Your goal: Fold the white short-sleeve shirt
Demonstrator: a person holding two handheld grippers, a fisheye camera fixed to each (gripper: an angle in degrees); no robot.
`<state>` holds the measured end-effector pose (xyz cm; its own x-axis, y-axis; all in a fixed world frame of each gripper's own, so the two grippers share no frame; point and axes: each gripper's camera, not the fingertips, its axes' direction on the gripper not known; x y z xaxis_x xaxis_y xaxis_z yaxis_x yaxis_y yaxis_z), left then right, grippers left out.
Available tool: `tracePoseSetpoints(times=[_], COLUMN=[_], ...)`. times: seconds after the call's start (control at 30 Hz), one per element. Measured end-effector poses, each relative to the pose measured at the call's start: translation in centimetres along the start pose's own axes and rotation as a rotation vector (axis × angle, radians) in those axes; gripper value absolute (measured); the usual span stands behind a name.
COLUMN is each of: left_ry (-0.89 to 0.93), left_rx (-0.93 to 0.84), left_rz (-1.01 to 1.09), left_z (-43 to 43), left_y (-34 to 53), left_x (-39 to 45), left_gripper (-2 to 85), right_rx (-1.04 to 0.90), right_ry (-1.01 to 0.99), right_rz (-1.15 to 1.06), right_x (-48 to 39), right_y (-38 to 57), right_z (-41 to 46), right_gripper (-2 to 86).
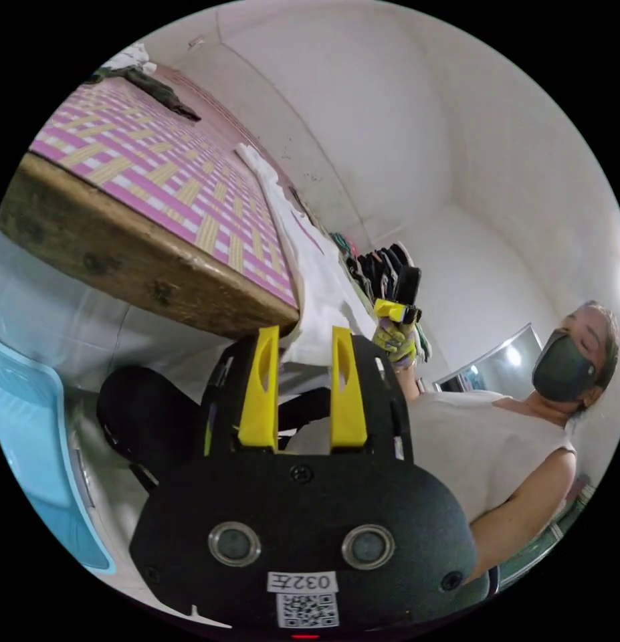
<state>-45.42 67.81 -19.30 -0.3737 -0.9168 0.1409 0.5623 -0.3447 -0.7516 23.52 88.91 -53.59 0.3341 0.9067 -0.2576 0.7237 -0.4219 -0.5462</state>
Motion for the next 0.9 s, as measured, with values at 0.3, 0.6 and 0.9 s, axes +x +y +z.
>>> tracePoseSetpoints(times=[0.3,0.6,0.9], left_ry=[0.212,-0.265,0.120], left_rx=[0.066,0.187,-0.141], left_rz=[0.112,0.051,0.240], left_z=[-1.9,-8.7,9.8], left_y=[-0.2,-3.6,-12.7], left_x=[-0.1,4.2,9.1], left_gripper=[-0.4,4.4,1.6], right_rx=[0.367,0.679,0.359], right_ry=[0.356,0.725,0.714], right_rz=[0.127,0.625,0.342], right_x=[-5.1,-8.6,-5.8], right_y=[15.7,34.9,31.0], right_z=[-11.4,-18.4,-15.1], right_gripper=[4.7,8.1,7.6])
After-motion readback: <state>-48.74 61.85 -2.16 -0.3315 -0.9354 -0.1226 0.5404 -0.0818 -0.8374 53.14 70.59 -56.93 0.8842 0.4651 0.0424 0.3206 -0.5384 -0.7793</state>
